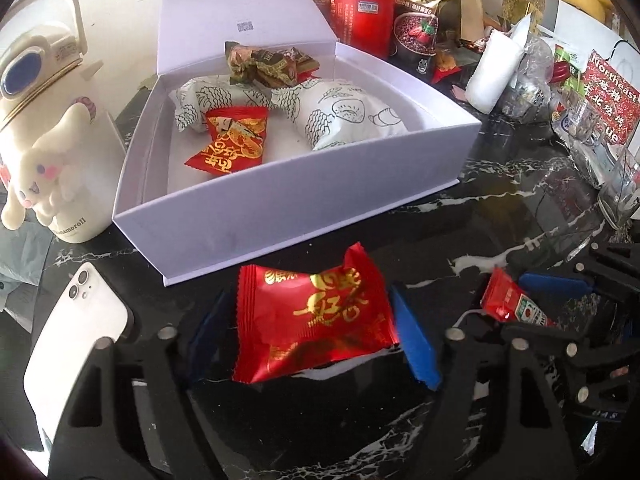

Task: Organize objects
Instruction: 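Grasp the red candy with left tool while right tool lifts the ketchup sachet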

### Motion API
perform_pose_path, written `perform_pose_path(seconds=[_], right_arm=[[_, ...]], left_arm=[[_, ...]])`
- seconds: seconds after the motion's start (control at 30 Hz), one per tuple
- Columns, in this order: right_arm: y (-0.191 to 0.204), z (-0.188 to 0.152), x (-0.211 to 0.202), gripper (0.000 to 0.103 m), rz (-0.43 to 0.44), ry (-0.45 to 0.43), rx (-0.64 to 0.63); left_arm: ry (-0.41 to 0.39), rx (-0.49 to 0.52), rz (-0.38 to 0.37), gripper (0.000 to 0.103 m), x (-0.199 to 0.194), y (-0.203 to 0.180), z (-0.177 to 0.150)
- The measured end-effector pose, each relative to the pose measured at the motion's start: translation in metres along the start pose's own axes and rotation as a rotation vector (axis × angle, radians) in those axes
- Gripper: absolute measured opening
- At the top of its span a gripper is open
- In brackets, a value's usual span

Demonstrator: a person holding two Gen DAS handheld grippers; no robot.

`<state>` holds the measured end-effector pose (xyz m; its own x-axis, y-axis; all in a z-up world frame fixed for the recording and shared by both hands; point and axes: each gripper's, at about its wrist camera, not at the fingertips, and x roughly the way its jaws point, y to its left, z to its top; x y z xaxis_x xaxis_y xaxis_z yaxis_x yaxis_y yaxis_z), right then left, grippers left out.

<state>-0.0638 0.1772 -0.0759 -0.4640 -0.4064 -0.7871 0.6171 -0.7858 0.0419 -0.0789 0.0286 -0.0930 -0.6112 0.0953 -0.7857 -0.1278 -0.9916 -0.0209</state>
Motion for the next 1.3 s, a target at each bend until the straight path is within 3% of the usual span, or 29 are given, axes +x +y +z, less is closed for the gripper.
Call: perform_pose_path(seconds=[0.13,0.23,0.4,0.8,1.3], right_arm=[[-0.005,0.001,0.000,0.024,0.038,-0.012,0.045],[-0.009,0.000,-0.001,0.023,0.098,-0.021,0.092],[-0.009,-0.001,-0.012,0.023,0.124,-0.063,0.110],[-0.006,0.005,-0.017,0.023,0.145,-0.040,0.126],[-0.006,0.008,-0.047,0.023,0.115,-0.074,0.126]], left_arm=[[-0.011,-0.011,-0.040,0.056,-0.003,0.004,0.000],[-0.006,-0.035,-0.076,0.056,-0.005,0.007,-0.001],[0.018,-0.086,-0.139,0.054,-0.009,0.011,-0.002],[0.026,-0.086,-0.159,0.054,-0.032,0.004,-0.005],[0.013,-0.057,-0.171,0.054,-0.054,-0.006,0.006]])
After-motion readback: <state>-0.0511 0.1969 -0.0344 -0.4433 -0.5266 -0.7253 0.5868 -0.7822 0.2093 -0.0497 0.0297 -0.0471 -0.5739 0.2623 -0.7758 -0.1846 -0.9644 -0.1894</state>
